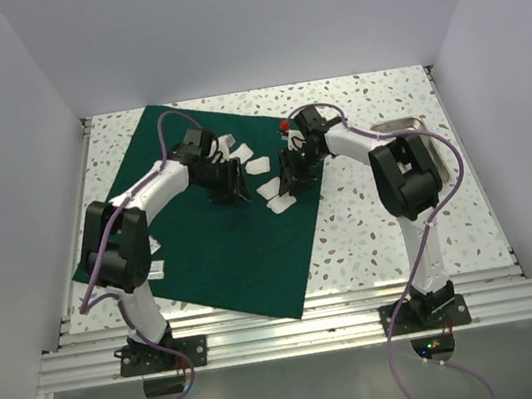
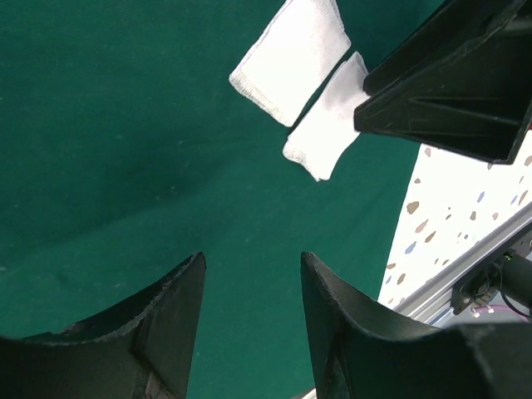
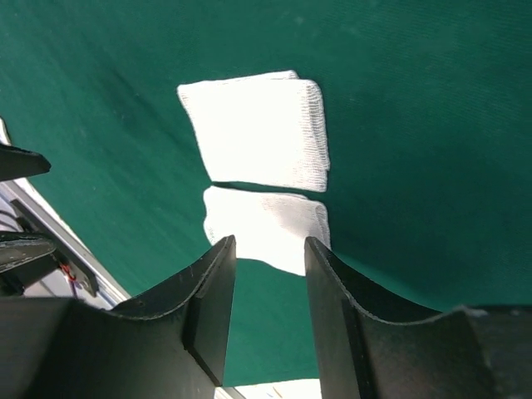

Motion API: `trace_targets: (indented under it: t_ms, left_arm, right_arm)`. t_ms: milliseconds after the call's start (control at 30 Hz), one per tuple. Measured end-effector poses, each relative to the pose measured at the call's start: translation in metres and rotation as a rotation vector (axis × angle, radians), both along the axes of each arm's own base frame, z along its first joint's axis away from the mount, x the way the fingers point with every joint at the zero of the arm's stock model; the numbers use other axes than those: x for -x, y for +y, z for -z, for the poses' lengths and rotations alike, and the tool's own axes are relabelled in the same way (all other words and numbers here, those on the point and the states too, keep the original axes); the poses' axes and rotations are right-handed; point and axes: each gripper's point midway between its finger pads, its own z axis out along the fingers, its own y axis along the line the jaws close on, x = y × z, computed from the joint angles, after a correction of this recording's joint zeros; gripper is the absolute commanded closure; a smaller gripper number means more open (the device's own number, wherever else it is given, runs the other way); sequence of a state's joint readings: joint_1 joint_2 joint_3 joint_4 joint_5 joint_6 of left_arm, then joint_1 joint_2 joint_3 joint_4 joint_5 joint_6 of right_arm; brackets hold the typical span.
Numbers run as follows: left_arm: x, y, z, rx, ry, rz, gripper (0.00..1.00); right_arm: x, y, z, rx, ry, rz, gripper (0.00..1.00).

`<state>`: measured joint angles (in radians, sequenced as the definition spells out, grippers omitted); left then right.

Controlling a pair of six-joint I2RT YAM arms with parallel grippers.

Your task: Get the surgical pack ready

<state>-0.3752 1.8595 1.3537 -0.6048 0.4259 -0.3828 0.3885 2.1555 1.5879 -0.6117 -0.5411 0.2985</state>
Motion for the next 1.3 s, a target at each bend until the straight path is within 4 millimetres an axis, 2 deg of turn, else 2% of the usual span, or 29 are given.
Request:
trace_targets:
  t_ms: [433,700,733,933,1133,1300]
  left_arm:
    - [0.001,0.004,0.001,-0.001,0.005,-0.007,0.47]
    - [0.0,0.006,0.001,0.001,0.006,-0.012,0.47]
    - [0.0,0.006,0.001,0.001,0.006,-0.01,0.47]
    - [0.003,0.008,0.005,-0.001,0.018,-0.009,0.47]
    - [0.002,0.01,0.005,0.003,0.019,-0.013,0.46]
    - [0.002,0.012,0.006,0.004,0.021,-0.019,0.46]
  right_arm:
    - [-0.003,-0.011,0.007,0.061,-0.02,0.007,0.61]
    - [-0.002,-0.011,0.009,0.084,-0.035,-0.011,0.7]
    - [-0.001,-0.009,0.009,0.086,-0.036,-0.016,0.74]
    - [0.006,-0.003,0.014,0.121,-0.048,-0.048,0.78]
    - [0.004,-0.008,0.015,0.161,-0.06,-0.048,0.92]
    - [0.004,-0.014,0.015,0.198,-0.06,-0.045,0.97]
